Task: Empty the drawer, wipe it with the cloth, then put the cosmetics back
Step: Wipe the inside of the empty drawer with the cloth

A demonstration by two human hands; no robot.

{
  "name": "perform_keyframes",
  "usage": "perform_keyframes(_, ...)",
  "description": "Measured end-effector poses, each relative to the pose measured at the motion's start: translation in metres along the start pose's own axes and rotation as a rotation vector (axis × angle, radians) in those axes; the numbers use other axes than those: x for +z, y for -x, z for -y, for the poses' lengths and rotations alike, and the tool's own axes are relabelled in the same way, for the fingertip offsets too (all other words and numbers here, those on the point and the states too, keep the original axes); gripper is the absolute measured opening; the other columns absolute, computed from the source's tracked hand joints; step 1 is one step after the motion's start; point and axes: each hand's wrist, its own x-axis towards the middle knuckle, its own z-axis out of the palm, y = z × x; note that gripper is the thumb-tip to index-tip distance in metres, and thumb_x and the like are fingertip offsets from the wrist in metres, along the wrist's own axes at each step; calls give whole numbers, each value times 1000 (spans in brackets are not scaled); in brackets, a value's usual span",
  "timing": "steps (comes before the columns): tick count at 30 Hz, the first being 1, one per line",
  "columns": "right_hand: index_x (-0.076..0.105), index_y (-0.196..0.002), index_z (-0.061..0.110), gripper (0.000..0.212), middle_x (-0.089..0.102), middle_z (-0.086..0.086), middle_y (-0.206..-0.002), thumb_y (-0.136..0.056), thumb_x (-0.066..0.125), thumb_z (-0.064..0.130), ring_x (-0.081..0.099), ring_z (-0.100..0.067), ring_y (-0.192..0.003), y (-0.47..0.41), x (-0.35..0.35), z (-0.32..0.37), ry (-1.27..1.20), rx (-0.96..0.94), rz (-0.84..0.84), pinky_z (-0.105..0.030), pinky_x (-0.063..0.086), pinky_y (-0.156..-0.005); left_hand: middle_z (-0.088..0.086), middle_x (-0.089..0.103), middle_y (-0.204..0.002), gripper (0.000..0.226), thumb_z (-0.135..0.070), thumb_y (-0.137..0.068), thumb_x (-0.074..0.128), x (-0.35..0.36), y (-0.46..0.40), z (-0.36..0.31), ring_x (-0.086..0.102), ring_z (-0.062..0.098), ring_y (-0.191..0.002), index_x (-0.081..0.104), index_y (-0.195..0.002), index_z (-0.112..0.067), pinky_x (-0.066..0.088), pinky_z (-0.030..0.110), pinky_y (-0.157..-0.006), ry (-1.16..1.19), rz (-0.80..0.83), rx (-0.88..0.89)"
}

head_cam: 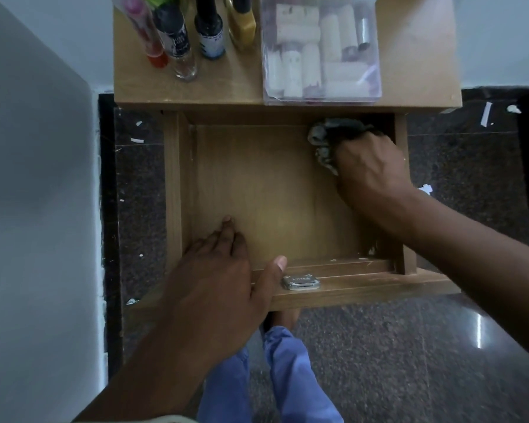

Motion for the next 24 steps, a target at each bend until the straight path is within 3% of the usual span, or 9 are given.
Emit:
perform_keyframes(3,64,-122,-1,25,68,-22,-116,-99,55,-1,67,-41,-107,-5,-3,4,-20,22,0,-39,49,-75,8,14,-172,100,-72,-90,-8,3,-1,0,29,19,-154,31,-161,-13,21,34,-126,-3,-4,-3)
perform_keyframes(7,63,-125,-1,26,68,-21,-122,-99,57,-1,67,-38,-110,0,-9,8,8,17,31,-40,55,-82,13,31,-167,101,-68,-91,-6,5,-1,2,45,24,-146,46,-154,-9,33,38,-122,-43,-16,0)
perform_keyframes(10,59,-125,2,25,69,-16,-119,-100,56,5,70,-33,-104,17,-7,6,2,-33,80,-34,50,-75,17,39,-162,98,-66,-94,-2,9,0,1,53,28,-139,54,-148,-5,39,41,-118,-49,-11,-9)
perform_keyframes(13,46,-138,4,46,67,-15,-123,-98,65,12,70,-30,-106,37,0,4,-98,-32,158,-30,44,-73,19,43,-159,97,-63,-96,-1,12,-1,1,56,30,-136,56,-146,-3,40,42,-117,-52,-23,-13)
perform_keyframes(15,36,-146,3,63,64,-18,-126,-94,71,15,69,-32,-108,48,6,4,-121,-54,196,-33,52,-78,20,45,-157,94,-61,-97,1,13,-2,2,57,31,-134,58,-144,-2,41,43,-116,-48,-32,-16)
perform_keyframes(18,29,-148,2,69,62,-20,-127,-94,70,18,68,-33,-109,59,14,4,-112,-102,200,-37,55,-85,18,45,-158,92,-59,-97,1,11,-3,4,56,30,-136,57,-144,-3,41,43,-116,-38,-48,-16)
perform_keyframes(24,31,-148,5,66,62,-20,-127,-94,67,13,66,-37,-110,62,17,7,-317,-85,212,-40,54,-90,14,40,-162,94,-61,-95,-5,7,-2,3,52,27,-140,47,-152,-7,39,42,-118,-15,-69,-27)
